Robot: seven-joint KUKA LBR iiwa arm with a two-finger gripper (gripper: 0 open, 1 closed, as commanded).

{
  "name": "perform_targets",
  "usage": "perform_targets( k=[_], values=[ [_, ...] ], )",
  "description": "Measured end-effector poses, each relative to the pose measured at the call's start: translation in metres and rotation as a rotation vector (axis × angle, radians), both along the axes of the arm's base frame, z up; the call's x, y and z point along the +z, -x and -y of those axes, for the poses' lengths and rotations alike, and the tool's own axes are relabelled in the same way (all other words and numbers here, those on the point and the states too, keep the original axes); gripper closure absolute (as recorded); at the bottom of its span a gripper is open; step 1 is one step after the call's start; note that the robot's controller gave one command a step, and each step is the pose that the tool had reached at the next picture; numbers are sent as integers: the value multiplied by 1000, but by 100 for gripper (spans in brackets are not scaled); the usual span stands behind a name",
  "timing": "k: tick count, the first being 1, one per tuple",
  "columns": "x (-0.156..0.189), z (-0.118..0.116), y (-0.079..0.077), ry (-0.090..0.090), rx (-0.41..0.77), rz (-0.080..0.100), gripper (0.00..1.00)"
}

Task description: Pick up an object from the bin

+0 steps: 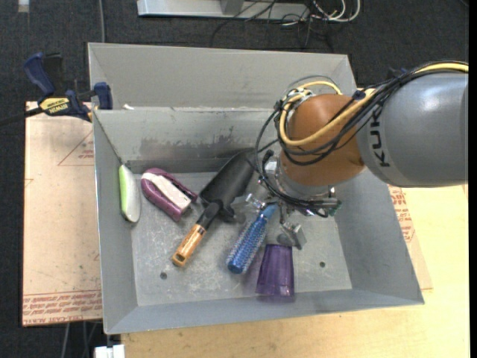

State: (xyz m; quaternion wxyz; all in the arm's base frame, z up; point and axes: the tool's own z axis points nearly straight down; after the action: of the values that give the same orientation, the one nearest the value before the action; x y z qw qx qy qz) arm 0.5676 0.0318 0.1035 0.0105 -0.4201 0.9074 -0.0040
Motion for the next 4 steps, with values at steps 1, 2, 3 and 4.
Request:
perform_targets(
  k=[1,2,3,4],
  values=[
    [-34,-14,8,-8,-189,-13,0],
    [-33,-19,4,0,122,4,100],
    [-33,-19,4,0,122,4,100],
    [-32,-19,4,0,121,4,100]
  ],
)
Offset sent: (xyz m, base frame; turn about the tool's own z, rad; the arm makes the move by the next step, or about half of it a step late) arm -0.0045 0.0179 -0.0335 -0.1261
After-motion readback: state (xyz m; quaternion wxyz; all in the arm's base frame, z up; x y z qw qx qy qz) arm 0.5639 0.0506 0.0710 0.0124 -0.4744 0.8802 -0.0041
